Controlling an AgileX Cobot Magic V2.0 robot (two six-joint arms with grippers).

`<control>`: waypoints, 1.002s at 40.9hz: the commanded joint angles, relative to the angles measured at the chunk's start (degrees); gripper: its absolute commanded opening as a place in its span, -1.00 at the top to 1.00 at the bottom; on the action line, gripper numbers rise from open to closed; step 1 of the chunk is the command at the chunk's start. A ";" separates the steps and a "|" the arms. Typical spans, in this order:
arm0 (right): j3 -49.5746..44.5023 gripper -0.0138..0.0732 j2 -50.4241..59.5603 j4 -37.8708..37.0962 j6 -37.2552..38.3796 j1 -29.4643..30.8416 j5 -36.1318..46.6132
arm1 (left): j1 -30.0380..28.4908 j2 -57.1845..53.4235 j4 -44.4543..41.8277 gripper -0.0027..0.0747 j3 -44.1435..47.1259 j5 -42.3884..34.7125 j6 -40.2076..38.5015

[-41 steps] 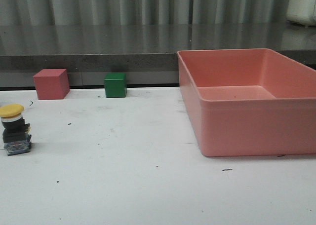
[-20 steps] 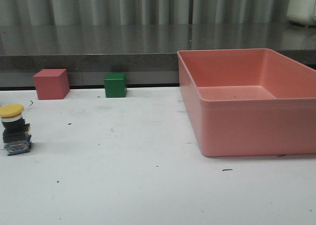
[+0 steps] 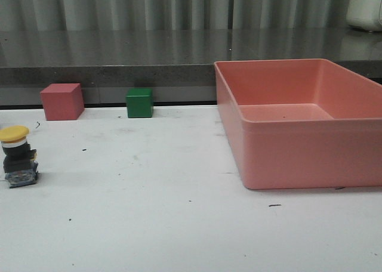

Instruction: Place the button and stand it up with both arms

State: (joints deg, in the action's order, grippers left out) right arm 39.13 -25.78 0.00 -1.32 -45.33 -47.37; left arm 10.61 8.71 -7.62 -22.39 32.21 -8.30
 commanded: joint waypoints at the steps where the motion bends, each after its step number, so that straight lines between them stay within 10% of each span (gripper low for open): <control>1: 1.51 0.84 -0.27 -0.65 -0.49 0.09 3.69 | -4.23 -2.59 3.83 0.98 6.37 -14.49 -0.01; 19: 1.51 0.84 -0.27 -0.65 -0.49 0.09 3.69 | -9.00 -10.33 9.03 0.98 23.77 -33.90 -0.01; 41: 1.51 0.84 -0.27 -0.65 -0.49 0.09 3.69 | -9.00 -10.23 4.99 0.98 23.78 -33.38 -0.01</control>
State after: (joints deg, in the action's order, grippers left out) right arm 39.13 -25.78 -0.31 -1.32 -45.33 -47.37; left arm 1.68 -0.20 -2.58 0.51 4.23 -8.21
